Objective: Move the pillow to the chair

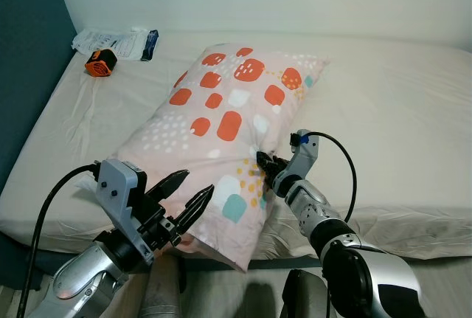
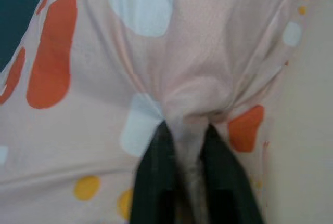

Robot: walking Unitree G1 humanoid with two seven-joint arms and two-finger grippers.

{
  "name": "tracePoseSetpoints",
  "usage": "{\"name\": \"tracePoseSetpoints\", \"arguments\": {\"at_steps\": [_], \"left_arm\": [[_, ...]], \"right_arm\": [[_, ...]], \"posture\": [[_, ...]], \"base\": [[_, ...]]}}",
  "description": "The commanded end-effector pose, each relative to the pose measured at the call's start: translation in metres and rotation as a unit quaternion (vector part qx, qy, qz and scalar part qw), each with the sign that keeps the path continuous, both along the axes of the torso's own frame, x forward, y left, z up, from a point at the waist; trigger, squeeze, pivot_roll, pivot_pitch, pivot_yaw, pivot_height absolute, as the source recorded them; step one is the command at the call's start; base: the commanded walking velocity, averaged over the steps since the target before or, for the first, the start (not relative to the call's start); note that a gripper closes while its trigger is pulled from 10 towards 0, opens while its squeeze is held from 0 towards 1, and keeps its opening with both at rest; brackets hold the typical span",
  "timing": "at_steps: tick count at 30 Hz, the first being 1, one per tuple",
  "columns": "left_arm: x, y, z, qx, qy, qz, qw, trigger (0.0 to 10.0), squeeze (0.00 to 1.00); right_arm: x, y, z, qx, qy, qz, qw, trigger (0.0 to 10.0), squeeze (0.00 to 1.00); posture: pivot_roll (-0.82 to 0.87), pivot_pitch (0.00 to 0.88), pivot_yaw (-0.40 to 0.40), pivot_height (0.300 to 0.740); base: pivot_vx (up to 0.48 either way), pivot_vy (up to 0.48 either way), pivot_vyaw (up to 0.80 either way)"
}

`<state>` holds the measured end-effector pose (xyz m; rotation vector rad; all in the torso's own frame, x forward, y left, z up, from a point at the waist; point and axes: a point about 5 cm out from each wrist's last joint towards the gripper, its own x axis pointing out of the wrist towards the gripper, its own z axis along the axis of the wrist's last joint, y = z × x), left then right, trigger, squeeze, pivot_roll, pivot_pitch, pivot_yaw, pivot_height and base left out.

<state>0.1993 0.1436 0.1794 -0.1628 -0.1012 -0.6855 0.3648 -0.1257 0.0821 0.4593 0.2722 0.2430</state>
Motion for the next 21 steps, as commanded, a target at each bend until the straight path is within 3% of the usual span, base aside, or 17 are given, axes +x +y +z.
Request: {"name": "tracePoseSetpoints", "arguments": {"at_steps": [1, 10, 13, 17, 21], "left_arm": [[-0.001, 0.004, -0.004, 0.006, 0.011, 0.009, 1.0, 10.0, 0.0], [0.0, 0.006, -0.01, 0.02, 0.008, 0.02, 1.0, 10.0, 0.0], [-0.001, 0.007, -0.011, 0.024, 0.008, 0.019, 1.0, 10.0, 0.0], [-0.002, 0.01, -0.012, 0.03, 0.008, 0.02, 0.999, 10.0, 0.0], [-0.004, 0.011, -0.013, 0.033, 0.007, 0.022, 0.999, 10.0, 0.0]], "right_arm": [[-0.003, -0.003, -0.007, -0.009, 0.02, -0.008, 1.0, 0.0, 0.0], [-0.002, -0.021, -0.005, -0.021, 0.005, -0.074, 0.997, 0.0, 0.0], [-0.003, -0.015, -0.005, -0.023, -0.009, -0.064, 0.998, 0.0, 0.0], [-0.013, 0.008, -0.01, -0.027, -0.059, -0.043, 0.997, 0.0, 0.0], [-0.023, 0.011, -0.016, -0.023, -0.081, -0.061, 0.995, 0.0, 0.0]], "posture": [[0.4, 0.157, -0.116, 0.561], [0.39, 0.145, -0.122, 0.561], [0.38, 0.139, -0.128, 0.561], [0.38, 0.133, -0.141, 0.561], [0.38, 0.133, -0.145, 0.561]], "base": [[0.0, 0.0, 0.0], [0.0, 0.0, 0.0], [0.0, 0.0, 0.0], [0.0, 0.0, 0.0], [0.0, 0.0, 0.0]]}}
